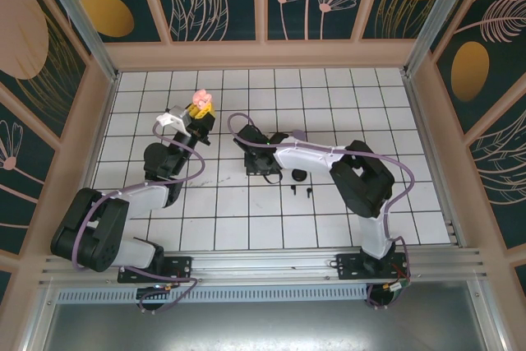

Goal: Insert the wireless bluetooth earbuds into the charging case

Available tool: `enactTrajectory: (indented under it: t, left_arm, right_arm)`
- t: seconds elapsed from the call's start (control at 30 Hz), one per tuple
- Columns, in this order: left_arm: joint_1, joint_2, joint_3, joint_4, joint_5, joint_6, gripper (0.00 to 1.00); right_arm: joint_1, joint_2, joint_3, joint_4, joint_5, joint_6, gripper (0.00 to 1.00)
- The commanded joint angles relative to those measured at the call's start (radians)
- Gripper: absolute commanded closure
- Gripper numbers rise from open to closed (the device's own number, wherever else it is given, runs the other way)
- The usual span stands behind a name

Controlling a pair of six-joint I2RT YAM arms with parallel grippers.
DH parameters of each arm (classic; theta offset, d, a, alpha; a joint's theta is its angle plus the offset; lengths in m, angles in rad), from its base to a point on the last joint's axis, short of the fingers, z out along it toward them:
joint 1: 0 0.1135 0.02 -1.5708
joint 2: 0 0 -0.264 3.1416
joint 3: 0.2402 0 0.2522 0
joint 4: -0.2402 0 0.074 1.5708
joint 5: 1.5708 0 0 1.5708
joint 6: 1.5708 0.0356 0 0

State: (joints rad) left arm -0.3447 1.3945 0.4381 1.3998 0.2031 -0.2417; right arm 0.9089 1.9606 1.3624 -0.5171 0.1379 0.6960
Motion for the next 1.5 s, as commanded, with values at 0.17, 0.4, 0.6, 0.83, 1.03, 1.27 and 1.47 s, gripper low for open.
enactTrajectory:
  t: [0.17, 0.4, 0.6, 0.83, 1.03, 1.27, 1.47]
  left_arm:
    - [0.006, 0.009, 0.03, 0.018, 0.02, -0.022, 1.0]
    - [0.006, 0.011, 0.031, 0.019, 0.015, -0.017, 1.0]
    - [0.006, 0.015, 0.033, 0.022, 0.008, -0.013, 1.0]
    - [0.006, 0.017, 0.034, 0.025, 0.007, -0.005, 1.0]
    - [0.005, 0.018, 0.034, 0.025, 0.009, -0.001, 1.0]
    - [0.007, 0.022, 0.036, 0.027, 0.012, -0.001, 1.0]
    - [0.006, 0.028, 0.038, 0.028, 0.015, -0.004, 1.0]
  right_arm:
    - [-0.003, 0.02, -0.028, -0.06, 0.005, -0.022, 0.84]
    - [-0.001, 0.048, -0.014, -0.078, 0.008, -0.03, 0.81]
    - [-0.001, 0.061, -0.008, -0.079, 0.008, -0.036, 0.78]
    - [-0.003, 0.078, 0.013, -0.091, 0.017, -0.034, 0.69]
    - [-0.008, 0.086, 0.02, -0.089, 0.019, -0.032, 0.68]
    - [-0.016, 0.095, 0.017, -0.083, 0.02, -0.03, 0.68]
    - [-0.024, 0.102, 0.014, -0.071, 0.017, -0.032, 0.71]
